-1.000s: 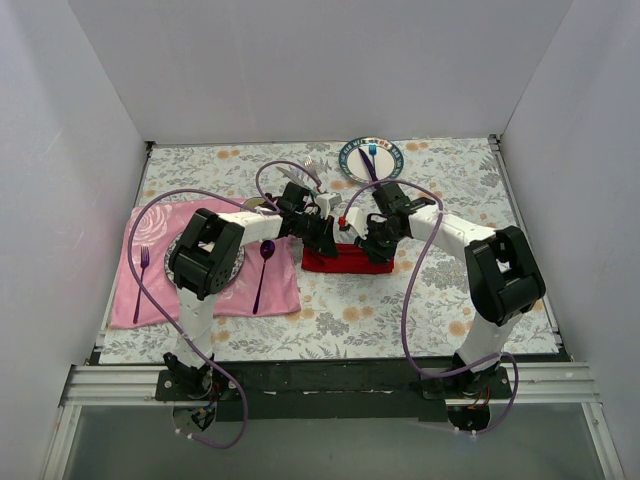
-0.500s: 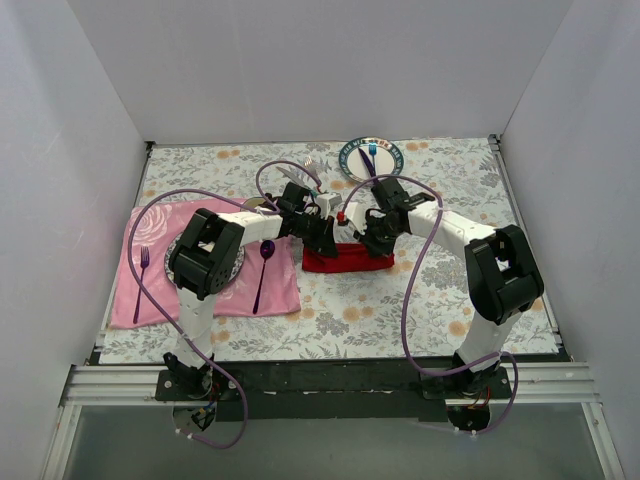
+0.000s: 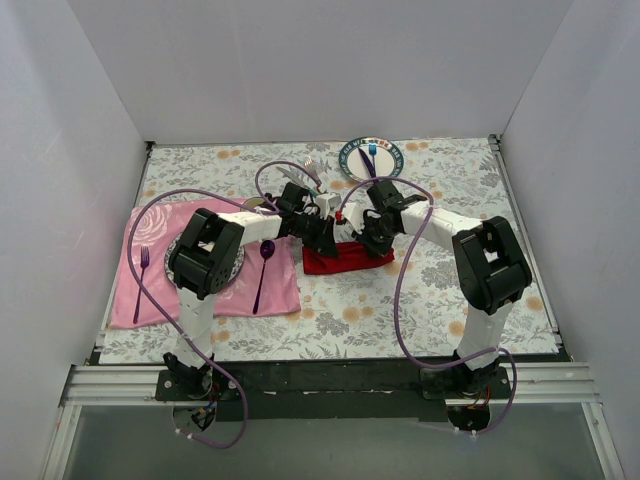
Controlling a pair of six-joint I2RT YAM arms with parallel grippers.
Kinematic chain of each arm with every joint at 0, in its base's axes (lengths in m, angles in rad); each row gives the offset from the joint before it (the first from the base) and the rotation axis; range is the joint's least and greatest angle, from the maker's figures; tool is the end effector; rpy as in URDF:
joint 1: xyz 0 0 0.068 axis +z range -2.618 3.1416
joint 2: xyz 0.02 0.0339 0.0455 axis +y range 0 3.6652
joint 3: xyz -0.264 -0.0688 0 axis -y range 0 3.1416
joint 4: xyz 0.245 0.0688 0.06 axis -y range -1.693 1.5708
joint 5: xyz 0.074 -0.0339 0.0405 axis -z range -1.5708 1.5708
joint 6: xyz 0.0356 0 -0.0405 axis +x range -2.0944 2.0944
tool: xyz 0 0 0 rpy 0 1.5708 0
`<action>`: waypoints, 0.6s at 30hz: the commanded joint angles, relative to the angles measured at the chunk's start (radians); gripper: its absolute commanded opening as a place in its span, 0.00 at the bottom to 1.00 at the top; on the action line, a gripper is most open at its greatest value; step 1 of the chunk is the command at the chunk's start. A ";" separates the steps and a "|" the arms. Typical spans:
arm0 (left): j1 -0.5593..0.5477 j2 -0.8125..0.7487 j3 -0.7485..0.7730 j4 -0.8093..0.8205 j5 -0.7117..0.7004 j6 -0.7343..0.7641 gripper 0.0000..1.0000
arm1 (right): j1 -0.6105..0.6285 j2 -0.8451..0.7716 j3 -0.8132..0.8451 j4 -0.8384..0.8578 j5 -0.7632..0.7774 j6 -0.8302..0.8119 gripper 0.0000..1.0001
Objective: Fold the napkin into a case and place the utensils inside
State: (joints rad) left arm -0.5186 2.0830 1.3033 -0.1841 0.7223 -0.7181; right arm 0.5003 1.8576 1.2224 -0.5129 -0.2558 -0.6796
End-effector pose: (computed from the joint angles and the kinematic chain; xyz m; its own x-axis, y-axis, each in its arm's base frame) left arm 0.3559 -0.2302 0.1313 -0.9974 0.0008 -0.0723 0.0573 0.6178 -0.7842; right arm 0.3221 0.1863 0.1707 -0.2735 -0.8425 -0.4641 -0.9347 0.3466 -0.0783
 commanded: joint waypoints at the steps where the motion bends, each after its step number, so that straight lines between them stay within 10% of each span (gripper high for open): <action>1: 0.020 -0.038 -0.032 -0.014 0.025 -0.027 0.16 | 0.010 0.018 0.022 0.053 0.029 0.041 0.01; 5: 0.052 -0.095 -0.050 0.044 0.065 -0.113 0.33 | 0.009 0.006 -0.014 0.079 0.033 0.040 0.01; 18: 0.069 -0.051 0.071 0.045 0.000 -0.129 0.40 | 0.009 -0.001 -0.034 0.088 0.023 0.034 0.01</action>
State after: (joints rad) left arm -0.4442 2.0293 1.3014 -0.1287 0.7589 -0.8600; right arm 0.5060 1.8580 1.2125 -0.4423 -0.2344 -0.6502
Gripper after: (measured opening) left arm 0.386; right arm 0.023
